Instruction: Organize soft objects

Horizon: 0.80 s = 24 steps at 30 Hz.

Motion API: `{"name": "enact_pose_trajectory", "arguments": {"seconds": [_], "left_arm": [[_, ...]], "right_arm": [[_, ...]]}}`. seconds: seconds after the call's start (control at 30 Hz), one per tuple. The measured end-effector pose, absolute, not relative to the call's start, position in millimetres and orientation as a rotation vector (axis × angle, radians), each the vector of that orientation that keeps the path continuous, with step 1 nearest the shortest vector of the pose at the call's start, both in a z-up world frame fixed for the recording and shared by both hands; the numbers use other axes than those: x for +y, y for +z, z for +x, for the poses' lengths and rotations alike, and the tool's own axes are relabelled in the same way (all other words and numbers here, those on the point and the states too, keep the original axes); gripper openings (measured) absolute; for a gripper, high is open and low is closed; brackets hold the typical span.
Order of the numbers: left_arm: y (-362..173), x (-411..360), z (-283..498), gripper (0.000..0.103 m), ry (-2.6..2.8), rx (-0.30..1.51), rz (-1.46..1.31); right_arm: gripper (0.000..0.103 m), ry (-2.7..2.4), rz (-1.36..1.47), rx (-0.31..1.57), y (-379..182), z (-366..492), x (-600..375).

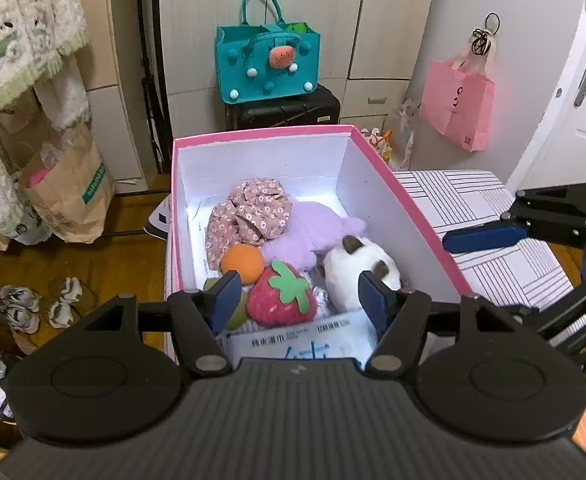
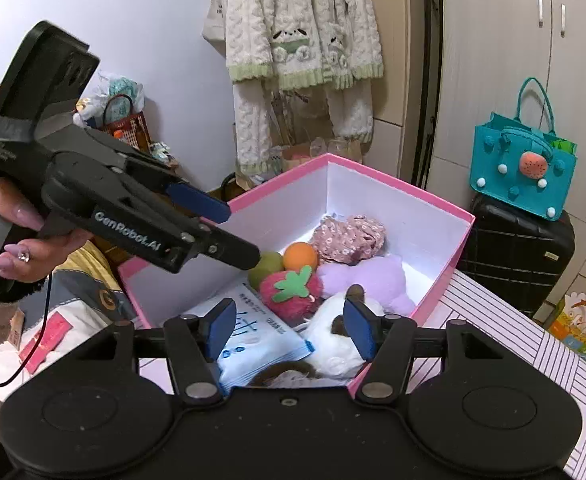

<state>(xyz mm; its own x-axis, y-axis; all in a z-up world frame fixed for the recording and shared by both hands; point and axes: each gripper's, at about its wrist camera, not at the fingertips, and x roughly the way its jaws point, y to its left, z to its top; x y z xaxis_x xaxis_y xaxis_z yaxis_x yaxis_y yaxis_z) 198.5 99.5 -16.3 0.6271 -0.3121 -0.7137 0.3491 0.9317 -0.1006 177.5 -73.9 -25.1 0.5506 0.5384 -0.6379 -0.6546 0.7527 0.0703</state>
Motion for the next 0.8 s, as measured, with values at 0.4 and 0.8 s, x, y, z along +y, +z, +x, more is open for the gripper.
{"name": "enact_pose_trajectory", "arguments": {"seconds": [0.4, 0.8], "left_arm": [[24.2, 86.5, 119.7, 0.082, -0.361, 0.717, 0.096], [40.7, 68.2, 59.2, 0.085, -0.369, 0.653, 0.102]], "right_arm": [[0.074, 0.64, -0.149, 0.596, 9.8, 118.6, -103.9], [0.078, 0.551, -0.102, 0.566, 27.6, 70.2, -135.6]]}}
